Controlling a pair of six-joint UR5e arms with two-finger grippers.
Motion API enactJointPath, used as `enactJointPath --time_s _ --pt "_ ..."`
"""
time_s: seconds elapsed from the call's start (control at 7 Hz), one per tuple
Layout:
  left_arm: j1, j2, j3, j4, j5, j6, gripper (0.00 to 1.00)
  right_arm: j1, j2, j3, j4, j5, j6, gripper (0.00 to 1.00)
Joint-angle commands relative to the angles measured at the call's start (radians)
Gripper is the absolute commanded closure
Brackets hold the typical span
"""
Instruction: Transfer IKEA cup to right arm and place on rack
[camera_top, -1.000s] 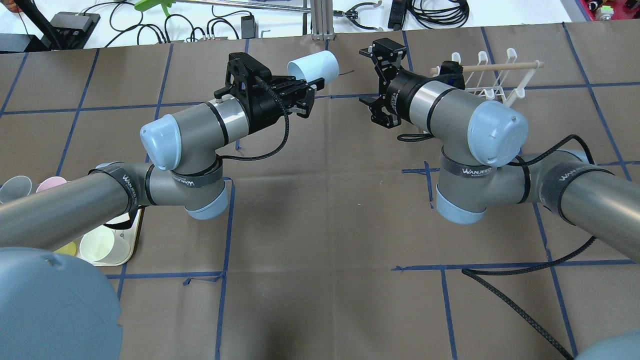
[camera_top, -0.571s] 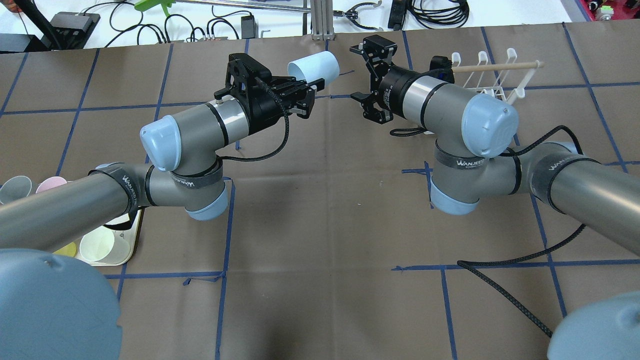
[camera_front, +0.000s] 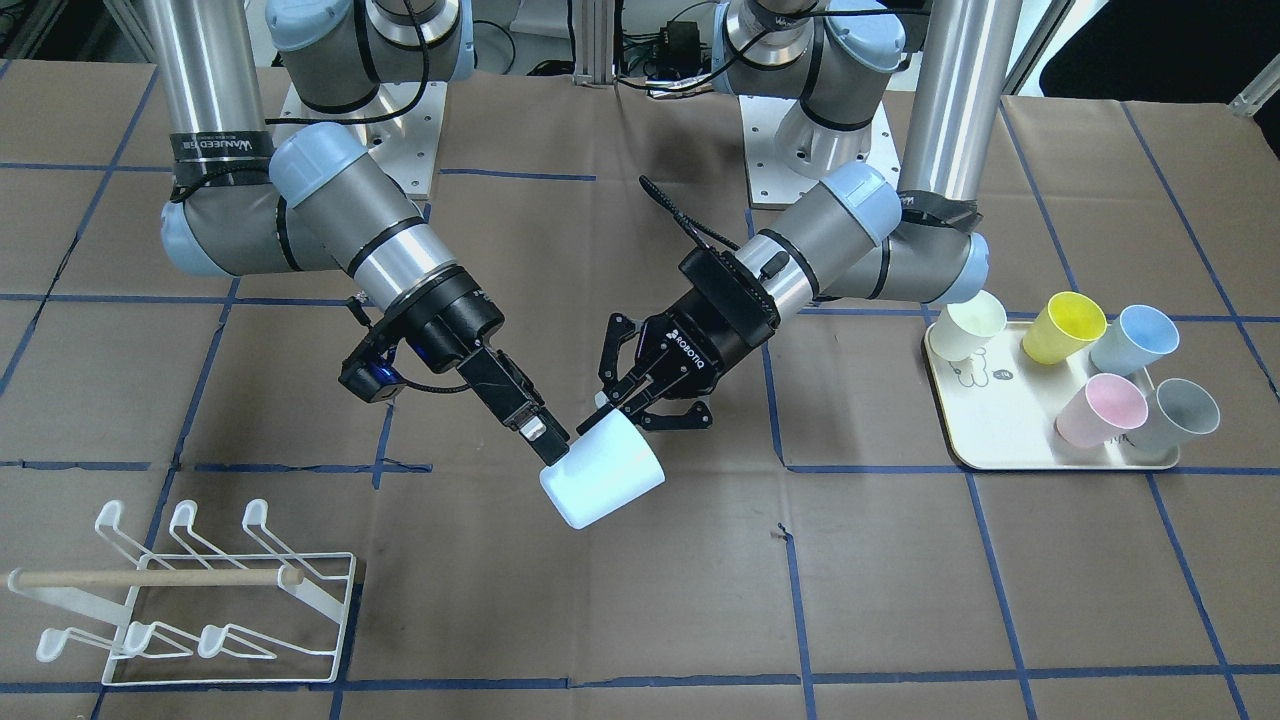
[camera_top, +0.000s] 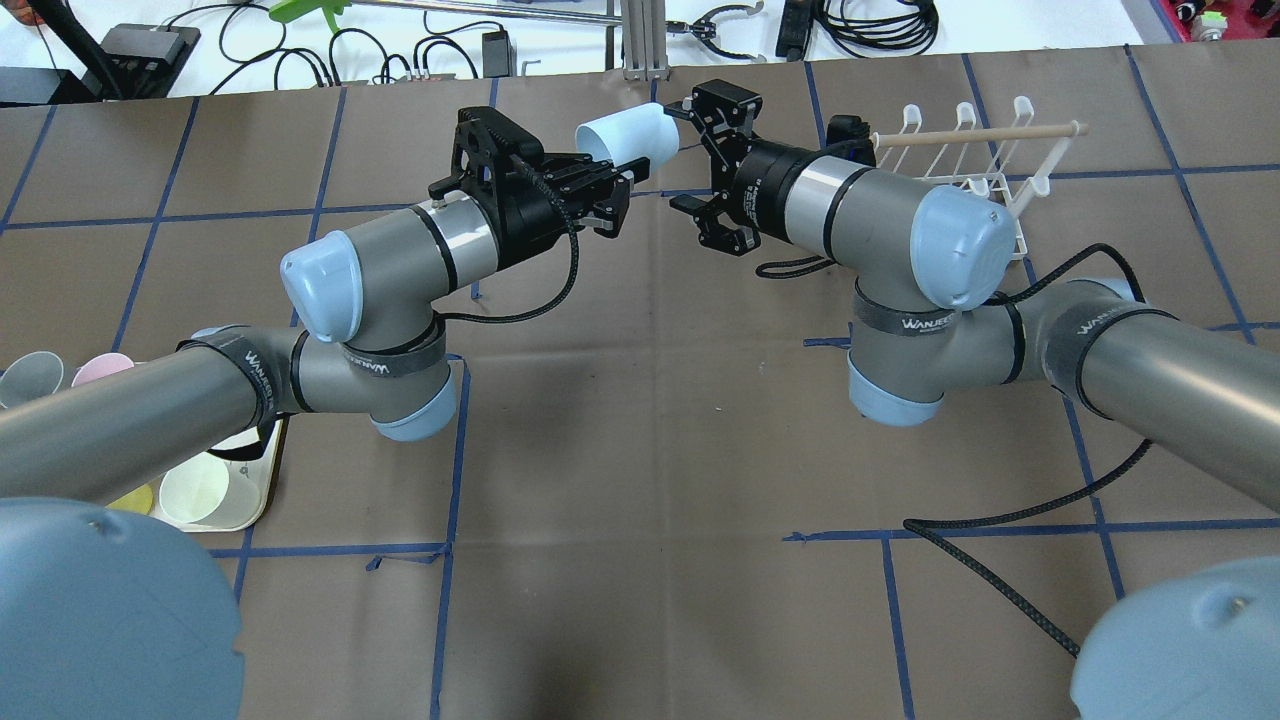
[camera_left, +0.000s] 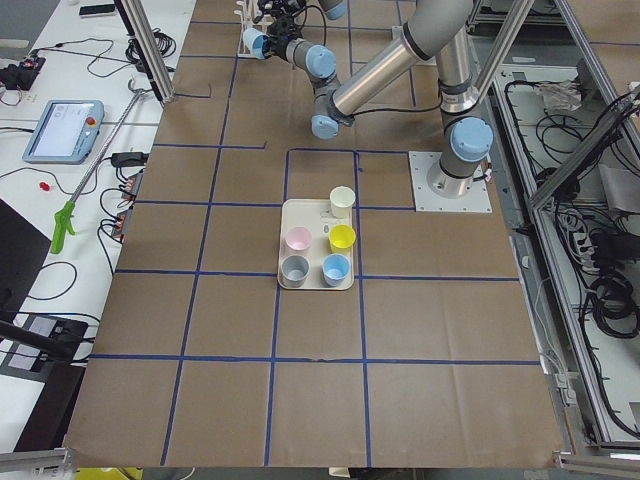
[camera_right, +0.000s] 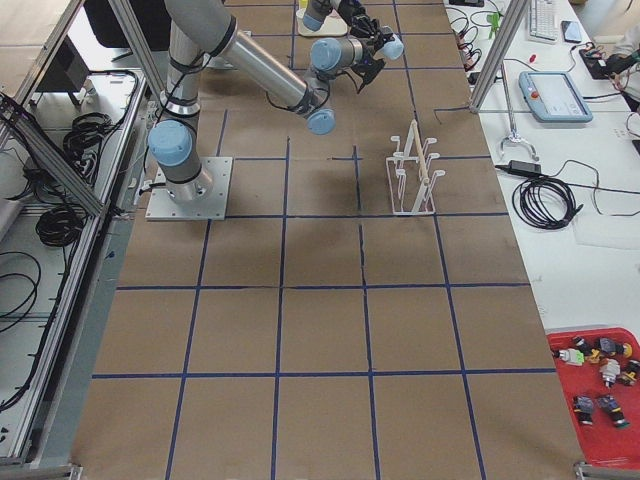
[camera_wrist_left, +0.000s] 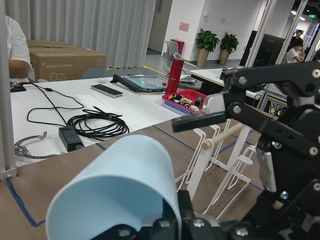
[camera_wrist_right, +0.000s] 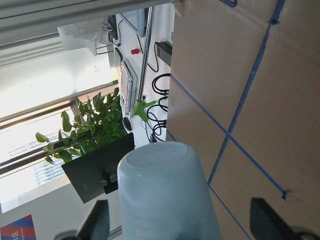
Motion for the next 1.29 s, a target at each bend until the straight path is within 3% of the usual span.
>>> enactJointPath --time_s 0.0,1.14 --pt "0.000 0.002 0.000 0.000 0.000 -0.001 0.96 0.002 0.036 -0.040 0.001 0.001 0.001 0.00" --pt "0.000 0.002 0.000 0.001 0.002 -0.012 0.95 0.008 0.045 -0.074 0.002 0.000 -0.104 0.02"
